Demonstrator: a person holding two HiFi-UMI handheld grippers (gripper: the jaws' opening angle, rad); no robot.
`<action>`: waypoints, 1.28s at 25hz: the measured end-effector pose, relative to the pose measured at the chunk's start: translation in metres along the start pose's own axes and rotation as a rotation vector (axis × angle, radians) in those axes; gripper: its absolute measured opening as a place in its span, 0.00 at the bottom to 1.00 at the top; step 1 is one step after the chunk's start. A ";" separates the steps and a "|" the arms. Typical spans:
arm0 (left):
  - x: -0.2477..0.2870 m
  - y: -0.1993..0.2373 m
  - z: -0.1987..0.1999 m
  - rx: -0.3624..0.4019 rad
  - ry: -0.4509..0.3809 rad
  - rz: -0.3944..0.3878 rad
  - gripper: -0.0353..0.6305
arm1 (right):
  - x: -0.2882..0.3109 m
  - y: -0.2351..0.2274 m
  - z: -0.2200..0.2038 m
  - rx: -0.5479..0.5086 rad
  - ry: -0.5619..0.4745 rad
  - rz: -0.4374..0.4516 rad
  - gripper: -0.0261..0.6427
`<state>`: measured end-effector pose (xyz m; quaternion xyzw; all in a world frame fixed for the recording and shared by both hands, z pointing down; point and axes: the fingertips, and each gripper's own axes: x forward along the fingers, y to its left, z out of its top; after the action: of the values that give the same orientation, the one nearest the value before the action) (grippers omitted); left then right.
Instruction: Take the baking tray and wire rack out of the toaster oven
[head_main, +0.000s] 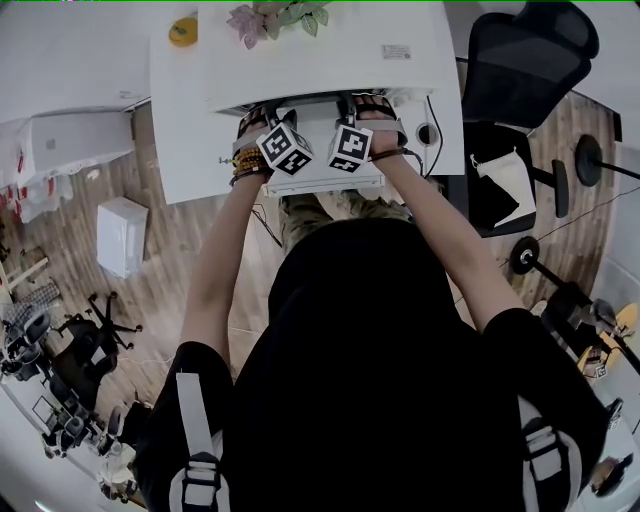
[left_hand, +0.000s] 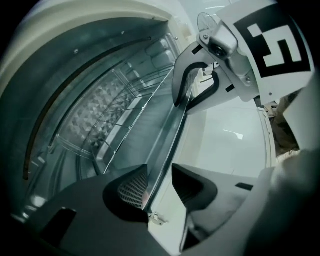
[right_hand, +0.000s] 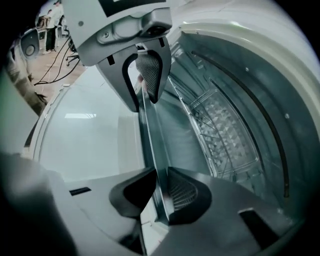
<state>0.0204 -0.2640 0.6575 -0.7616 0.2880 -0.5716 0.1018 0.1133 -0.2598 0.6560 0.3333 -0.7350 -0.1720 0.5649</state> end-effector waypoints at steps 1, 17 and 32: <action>0.001 -0.002 -0.001 0.002 0.008 -0.013 0.29 | 0.000 0.001 -0.001 0.004 0.002 0.002 0.16; 0.010 -0.009 0.000 0.220 0.174 -0.091 0.19 | -0.001 0.006 -0.002 -0.021 0.044 0.046 0.17; -0.002 -0.031 -0.008 0.238 0.168 -0.108 0.18 | -0.017 0.028 -0.003 -0.022 -0.006 0.137 0.17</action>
<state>0.0228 -0.2360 0.6738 -0.7079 0.1845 -0.6681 0.1360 0.1102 -0.2276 0.6621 0.2754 -0.7558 -0.1422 0.5768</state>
